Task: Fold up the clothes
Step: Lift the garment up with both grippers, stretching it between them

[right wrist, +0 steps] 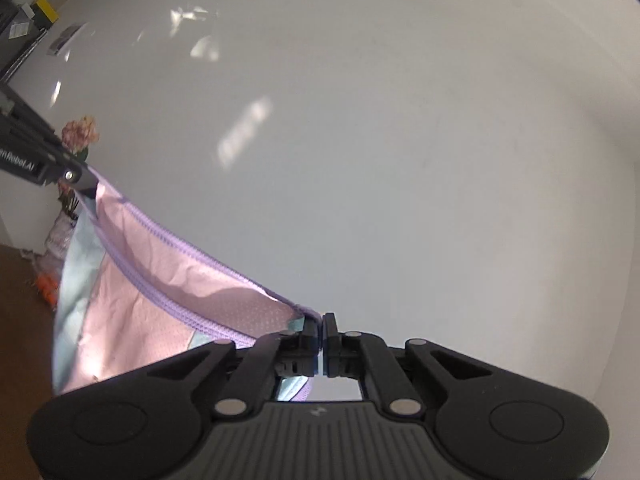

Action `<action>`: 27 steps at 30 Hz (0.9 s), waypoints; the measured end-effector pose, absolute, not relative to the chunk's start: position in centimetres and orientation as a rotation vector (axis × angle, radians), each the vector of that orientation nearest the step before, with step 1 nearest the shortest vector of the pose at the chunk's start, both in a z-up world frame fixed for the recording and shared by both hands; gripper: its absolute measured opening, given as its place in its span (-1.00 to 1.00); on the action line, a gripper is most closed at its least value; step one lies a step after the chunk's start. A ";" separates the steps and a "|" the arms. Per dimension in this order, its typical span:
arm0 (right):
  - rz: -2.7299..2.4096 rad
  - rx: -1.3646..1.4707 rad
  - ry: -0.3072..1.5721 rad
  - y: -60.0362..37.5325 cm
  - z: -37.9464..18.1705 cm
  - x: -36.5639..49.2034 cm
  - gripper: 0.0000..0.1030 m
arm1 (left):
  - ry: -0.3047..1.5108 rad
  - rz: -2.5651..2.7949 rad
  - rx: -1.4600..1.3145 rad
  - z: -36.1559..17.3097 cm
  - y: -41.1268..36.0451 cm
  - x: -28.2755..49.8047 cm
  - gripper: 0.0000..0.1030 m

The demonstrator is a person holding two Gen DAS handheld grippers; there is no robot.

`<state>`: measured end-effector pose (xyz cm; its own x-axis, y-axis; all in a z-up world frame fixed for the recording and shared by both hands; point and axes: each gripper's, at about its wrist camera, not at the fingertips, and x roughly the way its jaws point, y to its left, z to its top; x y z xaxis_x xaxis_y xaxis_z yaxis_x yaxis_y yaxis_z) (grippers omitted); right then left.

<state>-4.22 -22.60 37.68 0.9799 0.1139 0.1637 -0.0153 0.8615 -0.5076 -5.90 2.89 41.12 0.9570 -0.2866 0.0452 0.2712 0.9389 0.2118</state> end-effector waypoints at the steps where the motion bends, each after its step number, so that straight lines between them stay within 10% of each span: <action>1: 0.078 -0.521 -0.213 -22.6 39.5 -4.5 -0.99 | -0.103 -0.272 0.214 42.9 2.9 -6.4 -0.96; 8: 0.149 -0.466 -0.203 -22.1 42.6 -1.5 -0.98 | -0.074 -0.219 0.245 43.4 3.2 -1.3 -0.95; 17: 0.107 -0.486 0.066 -15.4 31.5 19.3 -0.99 | 0.219 -0.136 0.160 34.1 5.0 18.4 -0.96; 27: 0.031 -0.370 -0.308 -13.9 35.2 15.3 -0.98 | -0.153 -0.089 0.225 39.4 5.1 11.5 -0.96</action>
